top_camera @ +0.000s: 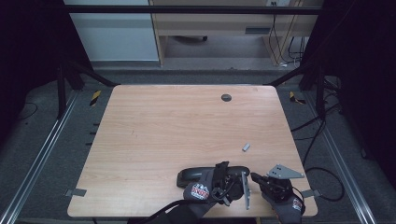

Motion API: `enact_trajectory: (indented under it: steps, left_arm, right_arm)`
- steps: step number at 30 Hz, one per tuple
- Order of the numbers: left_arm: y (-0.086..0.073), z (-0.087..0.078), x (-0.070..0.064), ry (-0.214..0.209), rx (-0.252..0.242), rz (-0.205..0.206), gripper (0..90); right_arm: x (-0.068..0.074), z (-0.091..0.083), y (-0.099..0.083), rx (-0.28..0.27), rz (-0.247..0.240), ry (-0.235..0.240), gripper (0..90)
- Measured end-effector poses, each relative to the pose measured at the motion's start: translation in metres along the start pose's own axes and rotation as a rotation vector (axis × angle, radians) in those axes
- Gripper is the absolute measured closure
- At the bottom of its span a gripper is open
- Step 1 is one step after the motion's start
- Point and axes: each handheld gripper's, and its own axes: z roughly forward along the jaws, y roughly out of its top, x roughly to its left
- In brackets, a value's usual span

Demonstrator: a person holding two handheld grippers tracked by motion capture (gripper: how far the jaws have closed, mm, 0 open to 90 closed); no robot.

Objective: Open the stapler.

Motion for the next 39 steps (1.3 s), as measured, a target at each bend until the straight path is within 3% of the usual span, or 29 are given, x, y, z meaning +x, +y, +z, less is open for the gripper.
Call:
enact_trajectory:
  steps: [11, 20, 39]
  left_arm:
    - [0.001, 0.004, -0.003, 0.029, 0.01, 0.009, 50.5]
    - [0.002, 0.003, -0.005, 0.046, 0.018, 0.024, 51.7]
    - [0.001, 0.003, -0.006, 0.051, 0.009, 0.016, 51.9]
  right_arm:
    - [0.004, 0.006, 0.001, 0.003, -0.004, 0.027, 90.0]
    - [0.013, 0.015, 0.001, 0.025, -0.02, 0.06, 90.0]
    - [0.016, 0.025, 0.0, 0.074, -0.034, 0.071, 90.0]
